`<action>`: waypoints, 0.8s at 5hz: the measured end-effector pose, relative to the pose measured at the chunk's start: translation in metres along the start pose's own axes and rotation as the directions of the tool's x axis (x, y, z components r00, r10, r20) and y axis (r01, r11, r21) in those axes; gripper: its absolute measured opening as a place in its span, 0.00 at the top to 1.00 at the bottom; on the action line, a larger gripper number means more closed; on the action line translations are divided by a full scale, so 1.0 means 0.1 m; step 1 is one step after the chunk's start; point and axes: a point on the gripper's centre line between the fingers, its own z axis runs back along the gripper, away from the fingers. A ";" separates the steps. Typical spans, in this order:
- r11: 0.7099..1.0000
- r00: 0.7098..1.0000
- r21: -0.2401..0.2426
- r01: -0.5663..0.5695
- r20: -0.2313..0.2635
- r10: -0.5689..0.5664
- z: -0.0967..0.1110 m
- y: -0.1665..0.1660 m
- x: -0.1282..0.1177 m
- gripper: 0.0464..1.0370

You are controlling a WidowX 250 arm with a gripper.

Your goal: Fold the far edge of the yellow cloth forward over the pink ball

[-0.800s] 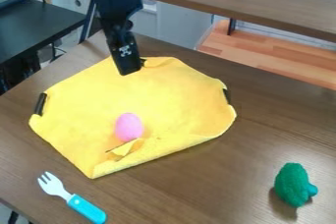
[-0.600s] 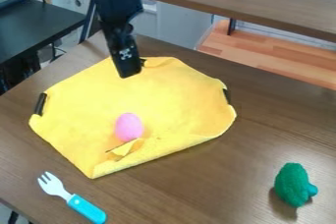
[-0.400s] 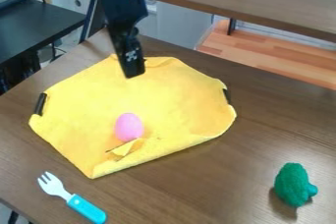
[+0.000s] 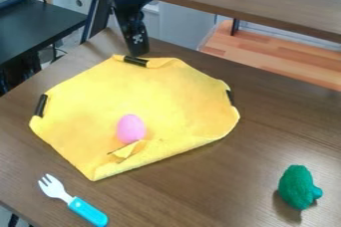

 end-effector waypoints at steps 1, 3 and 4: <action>0.999 1.000 0.047 0.017 -0.021 -0.016 -0.06 0.14 0.00 0.04; 0.989 0.996 0.135 0.059 -0.080 -0.049 -0.28 0.48 0.00 0.04; 0.985 0.994 0.155 0.069 -0.092 -0.055 -0.39 0.62 -0.05 0.04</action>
